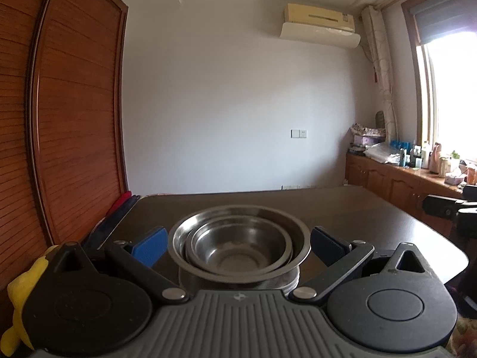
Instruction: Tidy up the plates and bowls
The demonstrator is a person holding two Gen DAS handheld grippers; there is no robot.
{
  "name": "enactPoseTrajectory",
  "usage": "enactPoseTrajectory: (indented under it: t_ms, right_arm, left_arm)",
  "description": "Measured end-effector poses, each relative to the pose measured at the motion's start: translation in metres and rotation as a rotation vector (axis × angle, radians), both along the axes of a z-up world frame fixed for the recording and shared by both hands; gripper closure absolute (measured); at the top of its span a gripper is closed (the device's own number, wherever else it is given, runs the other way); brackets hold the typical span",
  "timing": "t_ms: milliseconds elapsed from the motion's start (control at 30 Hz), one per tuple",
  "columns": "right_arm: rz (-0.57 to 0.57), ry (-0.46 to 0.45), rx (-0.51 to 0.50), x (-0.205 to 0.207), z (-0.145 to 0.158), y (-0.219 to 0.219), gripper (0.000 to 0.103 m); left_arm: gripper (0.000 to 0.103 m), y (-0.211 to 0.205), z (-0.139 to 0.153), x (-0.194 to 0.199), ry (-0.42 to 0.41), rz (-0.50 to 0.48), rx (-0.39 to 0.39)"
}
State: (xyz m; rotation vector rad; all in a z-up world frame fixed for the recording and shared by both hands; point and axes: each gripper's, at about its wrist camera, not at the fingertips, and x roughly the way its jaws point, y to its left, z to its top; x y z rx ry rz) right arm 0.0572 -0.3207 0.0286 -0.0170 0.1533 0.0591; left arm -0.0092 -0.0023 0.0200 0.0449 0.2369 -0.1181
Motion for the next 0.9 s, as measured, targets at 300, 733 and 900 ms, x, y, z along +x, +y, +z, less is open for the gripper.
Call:
enactPoseTrajectory:
  t_ms: [300, 733, 900]
  right_arm:
    - [-0.011, 0.027, 0.01, 0.001, -0.008, -0.007, 0.0]
    - [-0.011, 0.03, 0.014, 0.001, -0.009, -0.012, 0.0]
    - [-0.007, 0.033, 0.016, 0.0, -0.009, -0.012, 0.0]
  left_arm:
    - [0.0, 0.004, -0.015, 0.005, 0.035, 0.017, 0.006]
    - [0.0, 0.001, -0.015, 0.003, 0.03, 0.02, 0.012]
    - [0.0, 0.001, -0.015, 0.002, 0.033, 0.019, 0.011]
